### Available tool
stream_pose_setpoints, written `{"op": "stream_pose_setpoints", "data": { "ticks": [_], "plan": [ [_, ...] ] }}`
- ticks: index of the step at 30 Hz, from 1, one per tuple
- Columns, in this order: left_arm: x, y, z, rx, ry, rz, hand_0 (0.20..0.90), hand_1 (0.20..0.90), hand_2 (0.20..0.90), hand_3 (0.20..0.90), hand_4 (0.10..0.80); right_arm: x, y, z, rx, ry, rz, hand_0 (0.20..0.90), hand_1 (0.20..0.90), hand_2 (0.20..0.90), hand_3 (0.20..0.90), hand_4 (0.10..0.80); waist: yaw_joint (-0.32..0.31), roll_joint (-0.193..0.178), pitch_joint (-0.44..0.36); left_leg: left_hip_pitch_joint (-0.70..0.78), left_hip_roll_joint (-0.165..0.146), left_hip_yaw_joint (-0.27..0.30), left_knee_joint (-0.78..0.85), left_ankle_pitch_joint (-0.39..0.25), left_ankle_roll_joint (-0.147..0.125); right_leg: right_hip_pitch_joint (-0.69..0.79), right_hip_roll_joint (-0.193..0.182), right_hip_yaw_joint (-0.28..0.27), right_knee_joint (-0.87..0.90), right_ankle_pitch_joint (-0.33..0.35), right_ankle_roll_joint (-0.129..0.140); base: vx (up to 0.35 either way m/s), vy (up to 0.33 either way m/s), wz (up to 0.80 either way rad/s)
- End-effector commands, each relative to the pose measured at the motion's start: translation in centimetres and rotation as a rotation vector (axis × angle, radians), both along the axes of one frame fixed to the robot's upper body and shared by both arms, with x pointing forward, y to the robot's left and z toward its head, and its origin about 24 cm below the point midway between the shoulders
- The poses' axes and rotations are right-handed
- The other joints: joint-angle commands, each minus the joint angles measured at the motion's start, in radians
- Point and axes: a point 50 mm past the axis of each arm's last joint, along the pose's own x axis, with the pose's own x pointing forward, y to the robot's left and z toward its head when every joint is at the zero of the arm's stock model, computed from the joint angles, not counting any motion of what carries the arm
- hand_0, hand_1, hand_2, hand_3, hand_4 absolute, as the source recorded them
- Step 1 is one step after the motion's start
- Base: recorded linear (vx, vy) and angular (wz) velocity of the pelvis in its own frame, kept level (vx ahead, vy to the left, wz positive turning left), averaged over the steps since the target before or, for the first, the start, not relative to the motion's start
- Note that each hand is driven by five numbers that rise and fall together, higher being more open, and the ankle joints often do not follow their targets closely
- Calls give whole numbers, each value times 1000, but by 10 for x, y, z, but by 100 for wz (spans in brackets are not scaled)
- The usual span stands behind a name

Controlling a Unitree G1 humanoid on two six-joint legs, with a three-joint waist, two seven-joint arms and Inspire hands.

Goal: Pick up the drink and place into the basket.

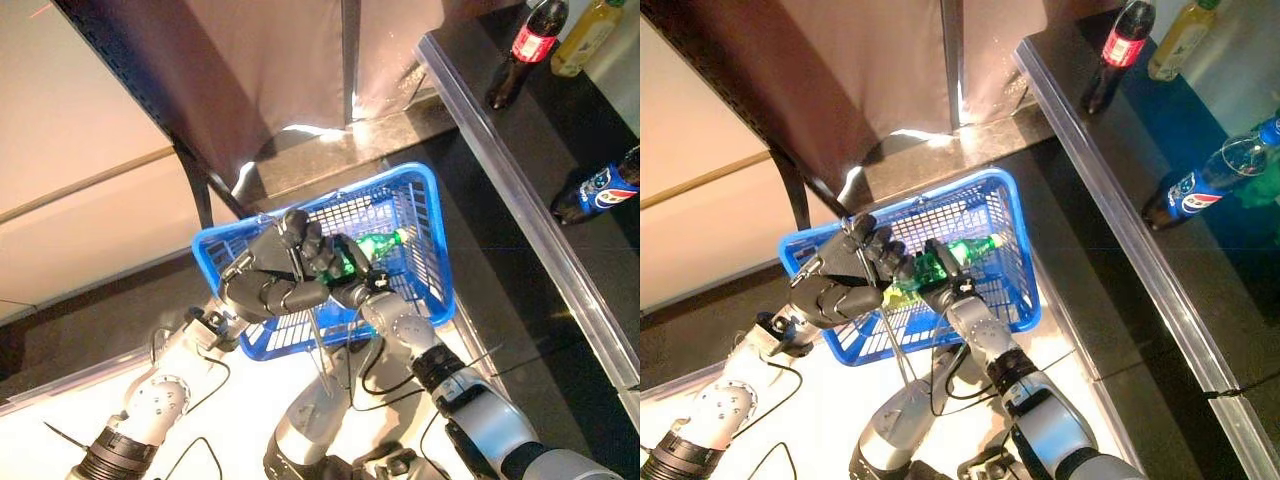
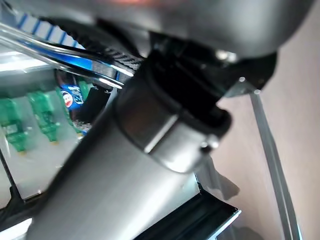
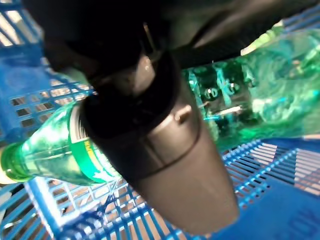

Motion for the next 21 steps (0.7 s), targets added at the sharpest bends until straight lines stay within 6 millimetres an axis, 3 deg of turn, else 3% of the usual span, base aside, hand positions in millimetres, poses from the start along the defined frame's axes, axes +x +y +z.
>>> {"op": "stream_pose_setpoints", "data": {
  "ticks": [1, 7, 21],
  "plan": [
    [-30, -14, 109, -373, -628, -230, 300, 300, 300, 200, 100, 22, 32, 76, 81, -295, 115, 900, 900, 900, 900, 800, -1, 37, -93, 47, 20, 16, 85, -146, 27, -101, -55, 19, -18, 241, -5, 0, 0, 0],
    [-30, -14, 112, -376, -632, -220, 300, 300, 300, 200, 100, 26, 29, 76, 39, -307, 113, 900, 900, 900, 900, 800, 6, 31, -85, 36, 18, 20, 97, -152, 30, -105, -57, 18, -17, 242, -4, 0, 0, 0],
    [-30, -14, 109, -380, -625, -172, 300, 300, 300, 200, 100, 26, 28, 103, -27, -521, 105, 900, 900, 900, 900, 800, -3, -4, -67, 22, 28, 31, 98, -149, 32, -120, -52, 29, -23, 255, 4, -3, 0, 0]
  ]
}}
